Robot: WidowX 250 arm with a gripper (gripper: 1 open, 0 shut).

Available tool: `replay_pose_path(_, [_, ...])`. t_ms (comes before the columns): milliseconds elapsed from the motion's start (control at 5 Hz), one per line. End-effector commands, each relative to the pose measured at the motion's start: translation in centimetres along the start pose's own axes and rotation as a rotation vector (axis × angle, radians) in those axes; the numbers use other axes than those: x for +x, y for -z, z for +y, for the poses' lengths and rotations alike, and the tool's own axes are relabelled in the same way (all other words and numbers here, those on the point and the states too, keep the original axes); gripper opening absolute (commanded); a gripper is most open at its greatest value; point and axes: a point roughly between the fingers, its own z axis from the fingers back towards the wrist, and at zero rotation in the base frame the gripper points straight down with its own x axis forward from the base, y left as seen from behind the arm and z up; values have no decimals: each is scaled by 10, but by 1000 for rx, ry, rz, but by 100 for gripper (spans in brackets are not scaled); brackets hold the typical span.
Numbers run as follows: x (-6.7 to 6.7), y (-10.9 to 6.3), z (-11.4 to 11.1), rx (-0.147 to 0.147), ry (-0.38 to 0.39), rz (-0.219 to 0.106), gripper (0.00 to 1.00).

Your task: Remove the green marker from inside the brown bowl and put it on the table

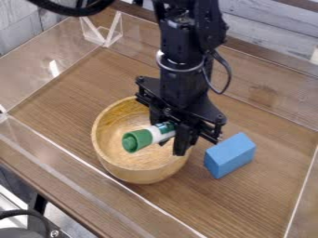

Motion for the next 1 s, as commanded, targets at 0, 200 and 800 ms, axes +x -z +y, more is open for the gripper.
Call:
replay_pose_path(0, [10,-19,-7,-7,12,-80,0])
replay_pose_path(200, [10,-20,-14,-12,21,-89,0])
replay_pose_path(800, [14,-17,-52,-34,35,-122,0])
